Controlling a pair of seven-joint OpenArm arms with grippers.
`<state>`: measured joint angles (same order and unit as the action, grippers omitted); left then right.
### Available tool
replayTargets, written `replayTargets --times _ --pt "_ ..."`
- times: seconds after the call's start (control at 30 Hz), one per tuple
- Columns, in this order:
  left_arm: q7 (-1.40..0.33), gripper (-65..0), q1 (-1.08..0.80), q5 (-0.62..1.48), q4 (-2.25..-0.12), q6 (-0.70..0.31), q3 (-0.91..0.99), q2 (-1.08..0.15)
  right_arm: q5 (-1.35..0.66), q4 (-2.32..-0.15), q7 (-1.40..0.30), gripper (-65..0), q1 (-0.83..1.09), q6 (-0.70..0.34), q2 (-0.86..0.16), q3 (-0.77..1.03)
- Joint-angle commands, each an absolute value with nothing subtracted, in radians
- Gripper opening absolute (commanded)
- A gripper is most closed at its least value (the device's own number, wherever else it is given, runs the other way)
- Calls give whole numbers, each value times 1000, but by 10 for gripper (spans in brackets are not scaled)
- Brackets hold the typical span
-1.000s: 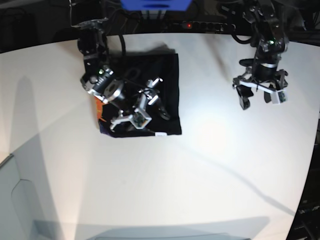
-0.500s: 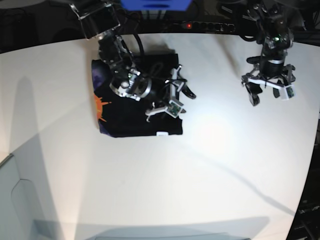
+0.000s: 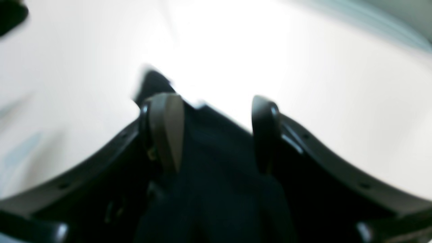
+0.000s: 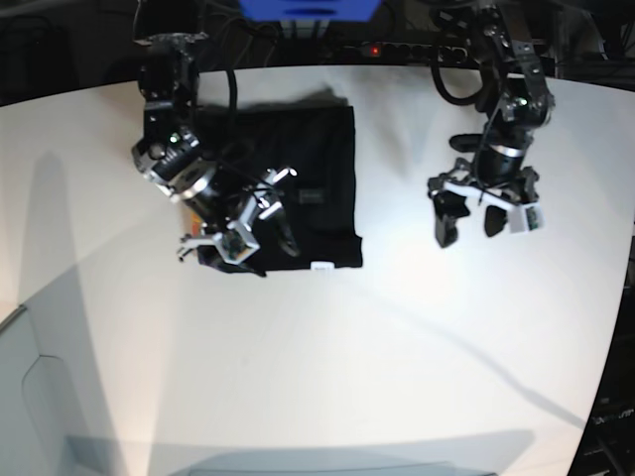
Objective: Fold the T-shirt properly
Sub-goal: 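Grasp the bundle edges with both grippers and straighten it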
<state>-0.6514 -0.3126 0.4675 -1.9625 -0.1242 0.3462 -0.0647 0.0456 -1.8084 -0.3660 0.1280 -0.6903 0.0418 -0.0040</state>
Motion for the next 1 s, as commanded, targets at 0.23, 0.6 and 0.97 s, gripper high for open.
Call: replayTargets --times 0.23,0.6,0.97 --pt "-625 -162 -170 475 -1794 -124 147 -16 28 -1873 -338 -319 242 -698 44 202" --pt "-621 -166 -84 481 -1655 -128 38 -19 30 -1871 -337 -321 354 -698 50 254" --pt "-619 -446 -30 484 -1612 -131 -10 -15 33 -1860 -335 -322 401 -698 105 252"
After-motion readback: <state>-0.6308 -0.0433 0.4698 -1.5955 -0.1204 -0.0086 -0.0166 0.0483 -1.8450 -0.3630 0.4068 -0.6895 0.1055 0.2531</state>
